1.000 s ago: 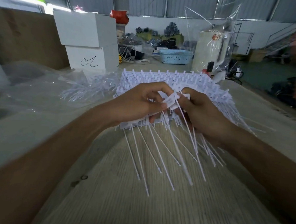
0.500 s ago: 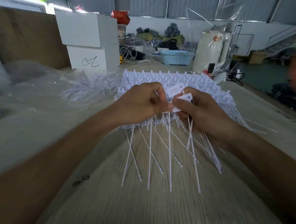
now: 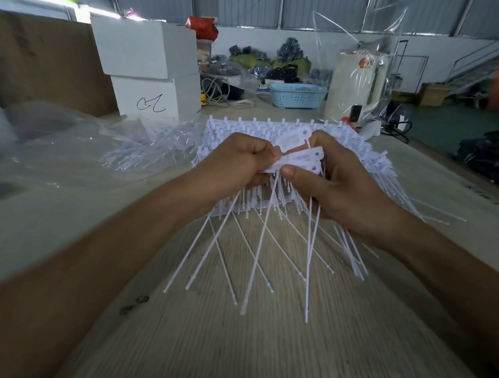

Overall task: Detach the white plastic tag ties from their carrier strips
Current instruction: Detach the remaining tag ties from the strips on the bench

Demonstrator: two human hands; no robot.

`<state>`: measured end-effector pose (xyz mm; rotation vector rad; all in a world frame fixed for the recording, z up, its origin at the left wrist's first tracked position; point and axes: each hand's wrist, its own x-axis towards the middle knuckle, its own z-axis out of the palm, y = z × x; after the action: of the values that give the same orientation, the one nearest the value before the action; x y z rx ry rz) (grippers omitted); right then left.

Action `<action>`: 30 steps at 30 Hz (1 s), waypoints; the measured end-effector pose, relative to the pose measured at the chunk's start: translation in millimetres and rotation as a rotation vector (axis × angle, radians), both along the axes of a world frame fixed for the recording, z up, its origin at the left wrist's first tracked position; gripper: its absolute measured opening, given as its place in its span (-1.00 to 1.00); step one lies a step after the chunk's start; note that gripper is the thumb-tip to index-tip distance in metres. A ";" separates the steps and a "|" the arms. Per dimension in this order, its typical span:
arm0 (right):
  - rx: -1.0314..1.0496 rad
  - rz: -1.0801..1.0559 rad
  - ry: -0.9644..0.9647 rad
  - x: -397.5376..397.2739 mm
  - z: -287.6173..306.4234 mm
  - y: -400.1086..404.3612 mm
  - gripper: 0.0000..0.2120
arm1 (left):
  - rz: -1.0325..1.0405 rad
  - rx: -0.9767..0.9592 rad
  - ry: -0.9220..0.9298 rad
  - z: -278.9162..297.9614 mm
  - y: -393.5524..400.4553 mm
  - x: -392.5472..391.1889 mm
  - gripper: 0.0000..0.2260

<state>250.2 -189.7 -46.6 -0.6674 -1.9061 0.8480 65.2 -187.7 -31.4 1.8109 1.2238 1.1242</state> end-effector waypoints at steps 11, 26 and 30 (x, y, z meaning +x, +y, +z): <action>0.394 -0.128 -0.255 7.5 12.9 -2.2 -0.86 | -0.342 -0.333 -0.298 7.2 -2.8 2.6 -0.62; -0.160 -0.117 -0.082 25.9 13.0 15.0 -0.78 | -0.407 -0.038 0.320 14.0 -3.3 -32.1 -0.79; -0.173 -0.114 -0.071 22.2 20.4 6.5 -0.85 | -0.343 -0.026 0.242 11.0 -3.8 -28.6 -0.77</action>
<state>272.4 -183.2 -26.1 -0.9130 -1.8515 0.9340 36.6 -191.5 -20.3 2.0847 0.9985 0.7111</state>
